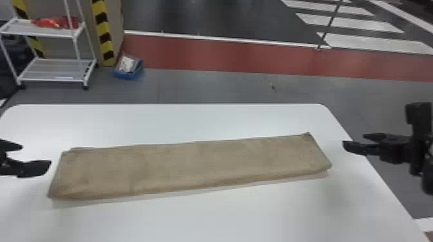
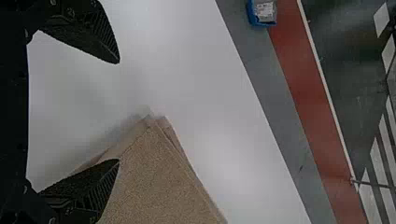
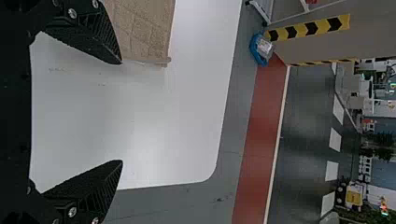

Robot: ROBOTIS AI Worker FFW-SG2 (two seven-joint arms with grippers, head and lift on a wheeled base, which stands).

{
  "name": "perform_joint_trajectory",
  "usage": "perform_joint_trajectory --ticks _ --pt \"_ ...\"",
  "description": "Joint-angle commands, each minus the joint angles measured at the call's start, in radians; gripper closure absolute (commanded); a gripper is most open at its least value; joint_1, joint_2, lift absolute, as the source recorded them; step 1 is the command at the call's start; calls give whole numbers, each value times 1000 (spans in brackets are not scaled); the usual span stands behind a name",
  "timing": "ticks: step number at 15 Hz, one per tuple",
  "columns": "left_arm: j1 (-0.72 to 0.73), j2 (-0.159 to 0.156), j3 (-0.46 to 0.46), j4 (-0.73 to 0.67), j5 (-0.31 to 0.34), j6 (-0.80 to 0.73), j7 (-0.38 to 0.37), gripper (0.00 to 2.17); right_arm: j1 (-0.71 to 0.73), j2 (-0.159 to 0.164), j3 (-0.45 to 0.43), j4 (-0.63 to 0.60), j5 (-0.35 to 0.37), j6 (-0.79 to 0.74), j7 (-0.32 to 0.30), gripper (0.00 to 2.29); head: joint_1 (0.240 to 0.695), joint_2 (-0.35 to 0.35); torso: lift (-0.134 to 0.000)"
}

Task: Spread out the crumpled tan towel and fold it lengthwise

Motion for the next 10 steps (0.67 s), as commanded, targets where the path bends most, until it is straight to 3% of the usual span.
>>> perform_joint_trajectory --ticks 1,10 --pt "5 0 2 -2 0 1 0 151 0 0 -3 -3 0 -1 0 144 695 -182 -124" --pt "22 -1 7 -11 0 1 6 151 5 2 -11 -10 -25 27 -2 140 695 -183 -124"
